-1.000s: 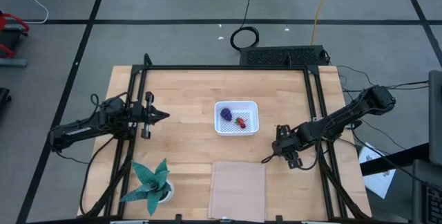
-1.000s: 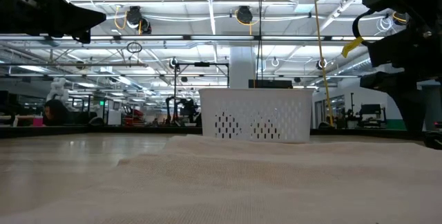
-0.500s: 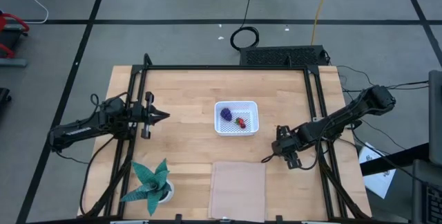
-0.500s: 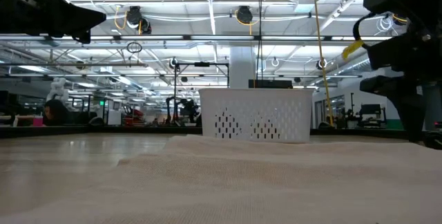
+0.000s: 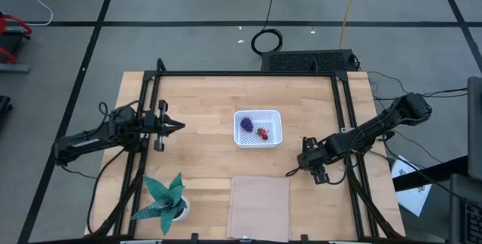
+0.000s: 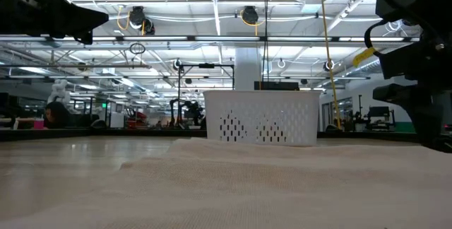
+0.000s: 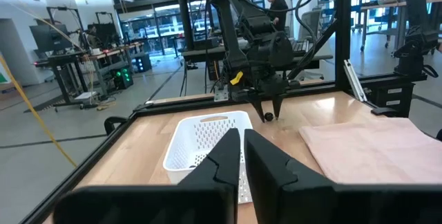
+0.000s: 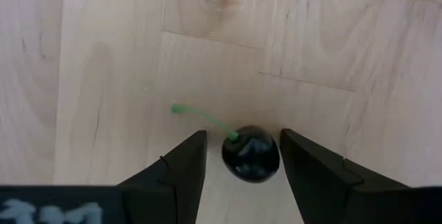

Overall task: Pick and placing Produce into tupperware
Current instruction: Put the black cherry into the white bin

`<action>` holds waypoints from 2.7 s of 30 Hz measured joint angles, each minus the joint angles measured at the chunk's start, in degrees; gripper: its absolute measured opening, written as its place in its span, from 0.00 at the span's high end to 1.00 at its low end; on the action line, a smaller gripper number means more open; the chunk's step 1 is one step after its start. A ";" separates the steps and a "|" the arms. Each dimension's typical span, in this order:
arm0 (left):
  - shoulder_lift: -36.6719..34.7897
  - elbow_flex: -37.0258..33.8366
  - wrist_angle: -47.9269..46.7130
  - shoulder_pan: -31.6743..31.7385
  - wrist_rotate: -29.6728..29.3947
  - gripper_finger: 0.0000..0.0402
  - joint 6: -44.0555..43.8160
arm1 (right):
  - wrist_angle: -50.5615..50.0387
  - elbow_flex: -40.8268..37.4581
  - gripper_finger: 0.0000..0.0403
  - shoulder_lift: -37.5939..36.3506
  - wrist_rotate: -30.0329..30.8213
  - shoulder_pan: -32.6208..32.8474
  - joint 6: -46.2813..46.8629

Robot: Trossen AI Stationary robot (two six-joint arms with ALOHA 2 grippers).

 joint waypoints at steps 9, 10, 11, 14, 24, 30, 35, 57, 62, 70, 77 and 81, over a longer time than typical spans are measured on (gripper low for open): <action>0.00 0.00 0.00 0.02 0.00 0.96 0.12 | -0.17 -0.06 0.75 -0.32 0.20 -0.04 0.16; 0.02 0.00 0.00 0.00 0.00 0.97 0.12 | -0.21 -0.08 0.76 -0.54 0.18 -0.04 0.16; 0.01 0.00 0.00 0.01 0.00 0.97 0.11 | -0.27 -0.09 0.76 -0.80 0.16 -0.04 0.16; 0.01 0.00 0.00 0.01 0.00 0.99 0.11 | -0.72 0.08 0.76 -2.14 -0.32 -0.01 0.20; 0.00 0.00 0.00 0.00 0.00 0.94 0.07 | -6.61 4.56 0.75 -3.31 -0.33 -0.81 1.08; 0.04 0.00 0.00 0.01 0.00 0.94 0.00 | -11.29 10.04 0.73 -3.30 -0.33 -1.14 0.93; 0.06 0.00 0.00 0.00 0.00 0.96 0.00 | -15.93 15.51 0.72 -3.32 -0.23 -1.14 0.70; 0.06 0.00 0.00 0.02 0.00 0.94 0.04 | -26.95 30.18 0.74 -3.34 -0.07 -3.77 0.82; 0.06 0.00 0.00 0.02 0.00 0.98 0.06 | -28.61 30.85 0.74 -3.34 -0.07 -4.85 0.82; 0.06 0.00 0.00 0.01 0.00 0.97 0.07 | -29.65 31.91 0.74 -3.34 -0.07 -5.27 0.82; 0.06 0.00 0.00 0.02 0.00 0.93 0.07 | -29.67 33.07 0.74 -3.34 -0.07 -5.27 0.84; 0.06 0.00 0.00 0.01 -0.01 0.94 0.07 | -29.73 33.07 0.74 -3.34 -0.07 -5.27 0.82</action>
